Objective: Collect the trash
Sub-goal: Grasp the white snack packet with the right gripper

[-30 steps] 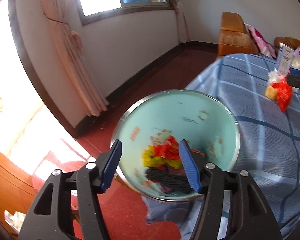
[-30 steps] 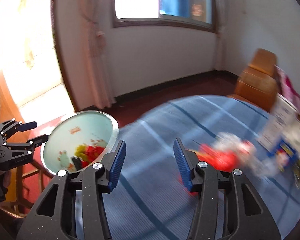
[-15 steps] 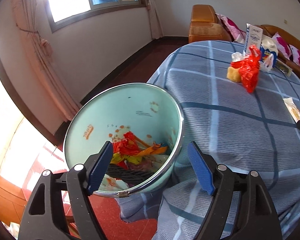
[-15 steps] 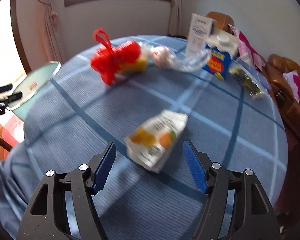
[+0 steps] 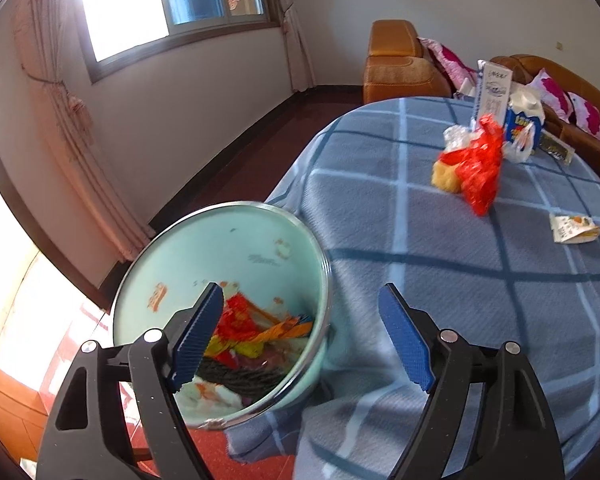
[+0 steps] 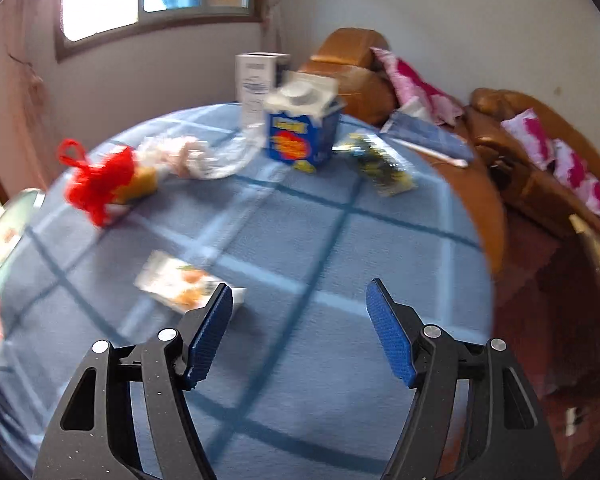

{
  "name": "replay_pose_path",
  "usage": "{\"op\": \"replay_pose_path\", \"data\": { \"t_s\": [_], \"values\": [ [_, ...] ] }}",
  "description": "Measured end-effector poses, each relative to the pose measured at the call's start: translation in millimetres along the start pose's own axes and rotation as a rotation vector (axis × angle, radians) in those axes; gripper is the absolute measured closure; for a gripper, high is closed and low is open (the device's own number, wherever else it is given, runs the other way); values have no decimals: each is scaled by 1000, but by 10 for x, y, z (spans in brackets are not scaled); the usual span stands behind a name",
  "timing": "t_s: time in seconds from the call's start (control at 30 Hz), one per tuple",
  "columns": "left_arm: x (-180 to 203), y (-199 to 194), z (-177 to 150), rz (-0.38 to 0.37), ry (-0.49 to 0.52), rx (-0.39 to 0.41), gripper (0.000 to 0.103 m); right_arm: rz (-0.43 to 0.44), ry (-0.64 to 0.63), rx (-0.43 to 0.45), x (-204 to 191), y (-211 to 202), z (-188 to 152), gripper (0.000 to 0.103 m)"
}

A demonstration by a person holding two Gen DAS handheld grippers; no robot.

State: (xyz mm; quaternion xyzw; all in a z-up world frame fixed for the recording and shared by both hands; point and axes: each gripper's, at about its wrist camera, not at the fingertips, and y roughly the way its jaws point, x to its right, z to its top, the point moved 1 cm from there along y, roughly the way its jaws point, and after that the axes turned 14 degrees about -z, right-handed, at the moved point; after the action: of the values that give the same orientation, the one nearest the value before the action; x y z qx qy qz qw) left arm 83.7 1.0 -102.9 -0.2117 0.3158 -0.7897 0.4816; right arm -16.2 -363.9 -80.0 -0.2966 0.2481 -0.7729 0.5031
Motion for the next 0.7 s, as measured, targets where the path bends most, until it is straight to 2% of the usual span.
{"op": "replay_pose_path", "data": {
  "t_s": [0.07,0.23,0.33,0.43,0.53,0.57,0.6,0.67,0.7],
  "values": [
    [75,18,46,-7,13,6,24,62,23,-3,-97,10,-2,34],
    [183,57,106,-25,28,7,24,134,61,-56,-279,212,46,36],
    [211,64,121,-32,33,7,24,199,76,-112,-320,329,46,49],
    [234,80,136,-37,37,6,24,233,75,-133,-330,359,45,55],
    [263,102,152,-44,41,4,24,233,57,-146,-350,379,33,59],
    [279,107,157,-46,44,4,24,231,60,-146,-340,377,31,72],
    [296,110,161,-48,46,5,24,220,58,-142,-324,370,24,76],
    [331,117,172,-52,53,4,24,207,47,-133,-323,352,4,101],
    [353,124,183,-55,57,4,25,207,41,-130,-323,356,-7,101]
  ]
}}
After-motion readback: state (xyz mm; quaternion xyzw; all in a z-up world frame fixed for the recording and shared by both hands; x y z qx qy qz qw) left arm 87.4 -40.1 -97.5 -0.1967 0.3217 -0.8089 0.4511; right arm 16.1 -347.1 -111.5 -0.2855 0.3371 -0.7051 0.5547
